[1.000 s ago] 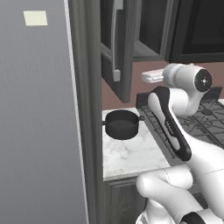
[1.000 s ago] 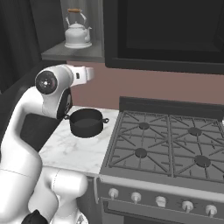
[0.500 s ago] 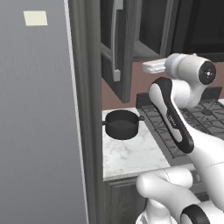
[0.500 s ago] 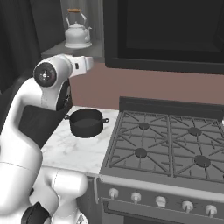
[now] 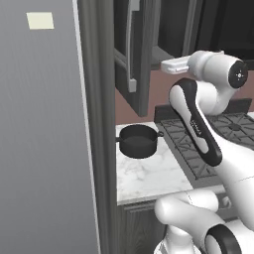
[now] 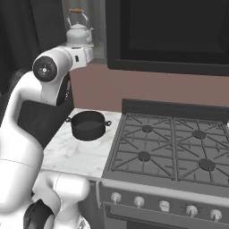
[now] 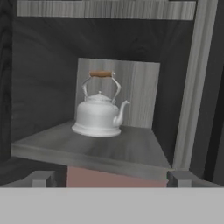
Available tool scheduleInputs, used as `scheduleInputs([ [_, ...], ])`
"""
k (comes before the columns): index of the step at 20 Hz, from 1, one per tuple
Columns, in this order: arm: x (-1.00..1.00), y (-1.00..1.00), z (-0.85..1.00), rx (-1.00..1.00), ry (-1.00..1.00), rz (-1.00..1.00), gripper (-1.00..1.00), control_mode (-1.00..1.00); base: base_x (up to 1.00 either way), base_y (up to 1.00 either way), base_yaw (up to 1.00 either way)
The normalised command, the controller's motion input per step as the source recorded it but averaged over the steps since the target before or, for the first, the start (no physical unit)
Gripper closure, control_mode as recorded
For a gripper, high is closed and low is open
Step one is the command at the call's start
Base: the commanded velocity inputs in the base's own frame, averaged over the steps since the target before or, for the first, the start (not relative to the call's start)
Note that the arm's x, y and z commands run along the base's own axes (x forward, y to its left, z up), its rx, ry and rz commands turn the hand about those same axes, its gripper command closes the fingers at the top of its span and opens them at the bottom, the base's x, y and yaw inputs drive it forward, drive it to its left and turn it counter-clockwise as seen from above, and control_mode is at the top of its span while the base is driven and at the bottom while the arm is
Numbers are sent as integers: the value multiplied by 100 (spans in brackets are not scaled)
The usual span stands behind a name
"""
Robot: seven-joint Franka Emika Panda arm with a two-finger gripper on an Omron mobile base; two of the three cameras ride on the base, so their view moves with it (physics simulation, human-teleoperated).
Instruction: Pick the kettle from the cabinet and place it on a stove burner. Then pick the pot from the counter and place it on another stove burner. Finally, turn both burners on.
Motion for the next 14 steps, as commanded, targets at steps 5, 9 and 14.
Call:
scheduleInputs([
  [5,5,7,22,0,-5,4,-100,-100,0,0,0],
  [9,6,6,15,-1,-2,2,-100,-100,0,0,0],
  [14,18,3,12,0,0,0,-100,-100,0,0,0],
])
